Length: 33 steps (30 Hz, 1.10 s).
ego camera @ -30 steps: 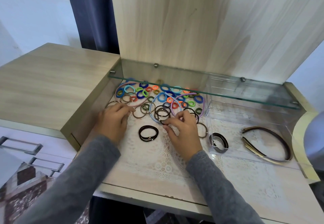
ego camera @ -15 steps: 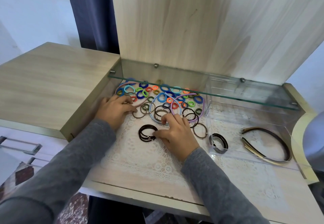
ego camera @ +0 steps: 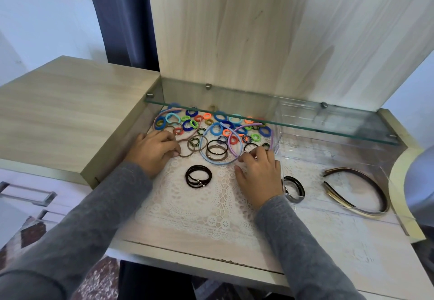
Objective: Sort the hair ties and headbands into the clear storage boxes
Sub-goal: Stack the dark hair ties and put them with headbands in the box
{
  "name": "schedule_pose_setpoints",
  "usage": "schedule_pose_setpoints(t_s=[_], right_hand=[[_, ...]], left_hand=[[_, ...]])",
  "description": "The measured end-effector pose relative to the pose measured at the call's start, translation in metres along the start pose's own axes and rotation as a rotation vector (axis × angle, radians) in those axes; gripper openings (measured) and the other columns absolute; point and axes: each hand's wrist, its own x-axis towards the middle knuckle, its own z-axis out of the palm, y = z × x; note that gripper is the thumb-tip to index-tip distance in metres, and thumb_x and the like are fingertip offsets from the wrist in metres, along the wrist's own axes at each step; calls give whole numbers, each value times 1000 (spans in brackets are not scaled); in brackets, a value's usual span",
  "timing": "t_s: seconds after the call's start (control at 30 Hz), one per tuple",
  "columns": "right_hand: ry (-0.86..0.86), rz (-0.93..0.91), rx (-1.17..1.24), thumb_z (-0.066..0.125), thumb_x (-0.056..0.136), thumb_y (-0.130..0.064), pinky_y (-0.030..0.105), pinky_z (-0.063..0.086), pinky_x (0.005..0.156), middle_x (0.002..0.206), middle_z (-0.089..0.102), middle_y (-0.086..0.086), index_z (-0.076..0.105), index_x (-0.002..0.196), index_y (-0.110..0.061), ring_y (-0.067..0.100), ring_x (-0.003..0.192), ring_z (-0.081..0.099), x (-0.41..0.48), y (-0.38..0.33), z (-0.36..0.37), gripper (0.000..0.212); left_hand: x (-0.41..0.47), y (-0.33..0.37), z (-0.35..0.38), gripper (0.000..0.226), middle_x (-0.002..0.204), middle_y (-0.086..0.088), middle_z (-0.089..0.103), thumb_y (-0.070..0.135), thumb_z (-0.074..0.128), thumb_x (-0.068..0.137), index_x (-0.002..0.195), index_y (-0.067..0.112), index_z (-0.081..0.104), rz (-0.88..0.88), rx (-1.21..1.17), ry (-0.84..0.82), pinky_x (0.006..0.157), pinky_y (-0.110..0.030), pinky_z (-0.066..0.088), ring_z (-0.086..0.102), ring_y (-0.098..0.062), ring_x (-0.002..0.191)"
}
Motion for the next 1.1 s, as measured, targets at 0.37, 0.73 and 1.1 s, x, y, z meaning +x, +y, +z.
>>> schedule_pose_setpoints(t_s=[0.37, 0.73, 1.1], right_hand=[[53, -45, 114, 65, 72, -18, 38, 43, 69, 92, 55, 5, 64, 86, -14, 26, 84, 51, -17, -8, 12, 15], [40, -58, 158, 64, 73, -13, 38, 41, 70, 92, 53, 5, 63, 85, -12, 25, 84, 49, -19, -11, 12, 12], [-35, -83, 234, 61, 77, -20, 39, 44, 74, 96, 51, 2, 64, 92, -16, 21, 89, 46, -18, -12, 6, 16]], left_hand=[[-22, 21, 7, 8, 97, 9, 61, 27, 52, 90, 91, 26, 61, -82, 7, 139, 85, -37, 31, 55, -19, 98], [-44, 77, 11, 24, 89, 16, 63, 37, 40, 90, 89, 31, 63, 34, 7, 126, 79, -34, 31, 59, -14, 83], [-49, 74, 18, 26, 105, 12, 59, 34, 38, 94, 104, 28, 61, -35, -152, 189, 80, -30, 33, 56, -12, 94]])
